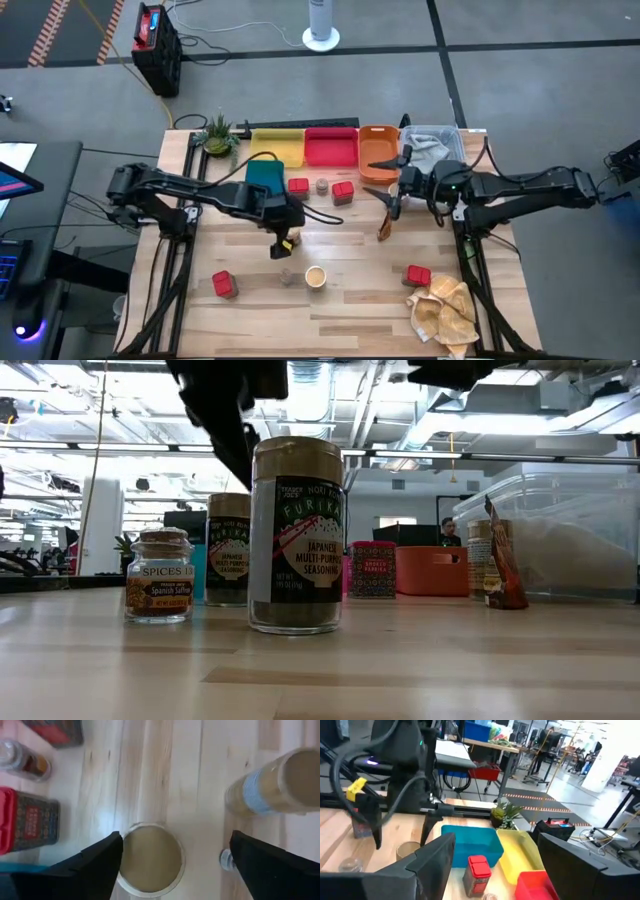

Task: Sort spices by type
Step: Put the center golden seasoning bottle into the yellow bin

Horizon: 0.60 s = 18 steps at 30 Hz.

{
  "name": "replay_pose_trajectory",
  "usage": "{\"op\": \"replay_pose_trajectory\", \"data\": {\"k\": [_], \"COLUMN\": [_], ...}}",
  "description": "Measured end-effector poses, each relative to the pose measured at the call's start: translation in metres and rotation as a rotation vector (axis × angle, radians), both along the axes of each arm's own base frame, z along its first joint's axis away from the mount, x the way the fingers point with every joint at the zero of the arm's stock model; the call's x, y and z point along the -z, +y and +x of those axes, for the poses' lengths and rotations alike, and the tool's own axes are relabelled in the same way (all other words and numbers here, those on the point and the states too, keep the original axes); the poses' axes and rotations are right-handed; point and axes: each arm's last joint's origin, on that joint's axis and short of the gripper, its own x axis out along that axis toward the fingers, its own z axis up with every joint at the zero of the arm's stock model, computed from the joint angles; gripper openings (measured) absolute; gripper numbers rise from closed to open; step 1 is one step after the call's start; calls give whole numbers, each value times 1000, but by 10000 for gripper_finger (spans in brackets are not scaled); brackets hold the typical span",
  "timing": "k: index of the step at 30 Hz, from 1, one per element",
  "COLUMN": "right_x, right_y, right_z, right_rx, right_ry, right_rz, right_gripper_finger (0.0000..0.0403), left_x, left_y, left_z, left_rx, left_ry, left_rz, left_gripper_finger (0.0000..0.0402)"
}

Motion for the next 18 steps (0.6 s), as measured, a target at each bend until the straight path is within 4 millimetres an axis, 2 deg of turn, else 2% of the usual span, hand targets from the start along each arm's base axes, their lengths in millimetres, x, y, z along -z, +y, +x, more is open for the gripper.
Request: {"op": "replay_pose_trajectory", "data": {"k": [7,13,18], "right_x": [3,3,3], "right_y": [1,0,-1], "right_z": [-1,-1,-1], "right_rx": [-2,-1,9], "right_ry": [35,34,29], "right_rz": [10,10,16], "right_gripper_finger": [318,318,318], "left_x": [17,24,33], "left_y": [5,5,6], "left_z": [7,8,6], "left_rx": [3,21,26], "left_ry": [80,115,123], "left_rz": [32,57,72], "left_gripper_finger": [363,361,337]}}
